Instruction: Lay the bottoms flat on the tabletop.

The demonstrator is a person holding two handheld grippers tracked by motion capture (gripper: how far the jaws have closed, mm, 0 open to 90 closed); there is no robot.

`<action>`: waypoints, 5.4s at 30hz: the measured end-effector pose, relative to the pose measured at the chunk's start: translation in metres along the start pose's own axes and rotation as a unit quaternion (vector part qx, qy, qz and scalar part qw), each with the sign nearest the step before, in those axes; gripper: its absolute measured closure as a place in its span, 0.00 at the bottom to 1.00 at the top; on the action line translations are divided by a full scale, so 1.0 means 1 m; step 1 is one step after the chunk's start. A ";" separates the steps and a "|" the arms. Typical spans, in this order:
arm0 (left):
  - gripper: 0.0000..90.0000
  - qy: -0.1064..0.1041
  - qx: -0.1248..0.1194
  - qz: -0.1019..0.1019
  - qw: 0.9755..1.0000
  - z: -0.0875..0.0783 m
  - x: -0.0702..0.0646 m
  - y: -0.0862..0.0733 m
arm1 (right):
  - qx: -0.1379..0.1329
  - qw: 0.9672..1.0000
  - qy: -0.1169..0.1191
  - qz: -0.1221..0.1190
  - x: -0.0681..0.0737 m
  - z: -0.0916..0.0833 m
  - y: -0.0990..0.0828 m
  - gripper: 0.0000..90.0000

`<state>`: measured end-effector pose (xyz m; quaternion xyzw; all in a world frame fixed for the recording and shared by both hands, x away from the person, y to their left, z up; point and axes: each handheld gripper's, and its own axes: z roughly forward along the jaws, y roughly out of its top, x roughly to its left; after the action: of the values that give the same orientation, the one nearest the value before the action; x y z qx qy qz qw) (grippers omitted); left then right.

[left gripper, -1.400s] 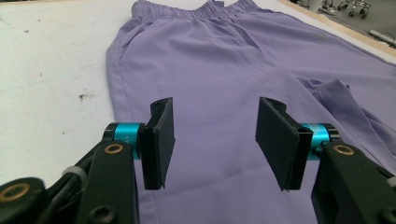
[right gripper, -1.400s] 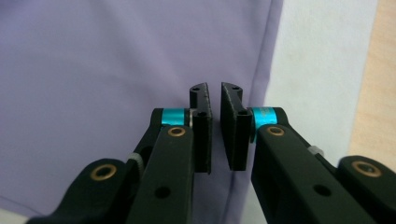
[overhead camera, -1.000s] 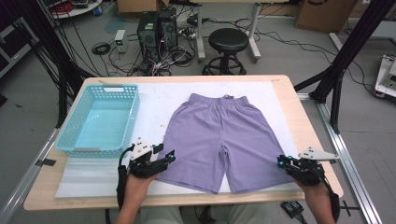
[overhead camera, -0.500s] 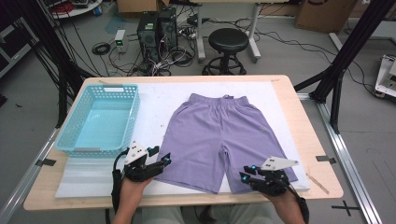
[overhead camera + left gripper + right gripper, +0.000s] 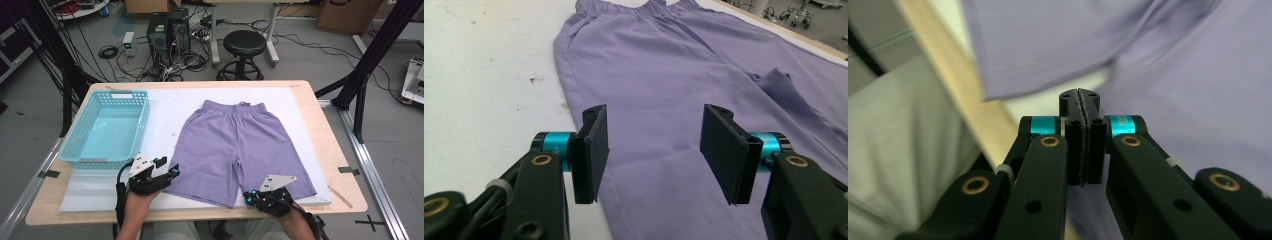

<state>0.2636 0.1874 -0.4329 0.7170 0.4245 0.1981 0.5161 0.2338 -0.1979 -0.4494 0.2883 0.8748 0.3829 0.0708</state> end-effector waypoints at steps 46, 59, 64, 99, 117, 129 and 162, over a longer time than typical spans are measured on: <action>0.62 0.019 0.101 -0.010 0.995 -0.003 0.012 -0.017 | -0.081 0.996 -0.022 0.028 -0.012 -0.015 0.029 0.80; 0.98 0.031 0.128 0.026 0.991 -0.003 0.005 -0.022 | -0.004 0.998 0.024 -0.058 0.033 0.045 0.038 0.91; 0.97 0.026 0.126 0.013 0.992 -0.009 0.011 -0.020 | 0.002 0.996 0.048 -0.069 0.041 0.048 0.041 0.88; 0.47 0.003 0.001 -0.016 1.000 -0.015 0.016 -0.003 | -0.014 0.966 -0.214 0.144 -0.087 -0.129 -0.086 0.95; 0.36 -0.010 -0.012 -0.008 1.000 0.002 0.026 0.010 | -0.106 0.961 -0.193 0.168 -0.102 -0.108 -0.037 0.47; 0.37 -0.021 -0.020 0.006 1.000 0.013 0.029 0.019 | -0.082 0.972 -0.175 0.130 -0.130 -0.030 0.053 0.32; 0.40 -0.023 -0.025 0.002 0.999 0.017 0.042 0.022 | 0.050 0.968 -0.206 0.136 -0.210 0.127 0.176 0.86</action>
<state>0.3085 0.2089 -0.4260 0.7091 0.4057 0.1934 0.5433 0.5296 -0.1402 -0.4335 0.4807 0.8119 0.2765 0.1825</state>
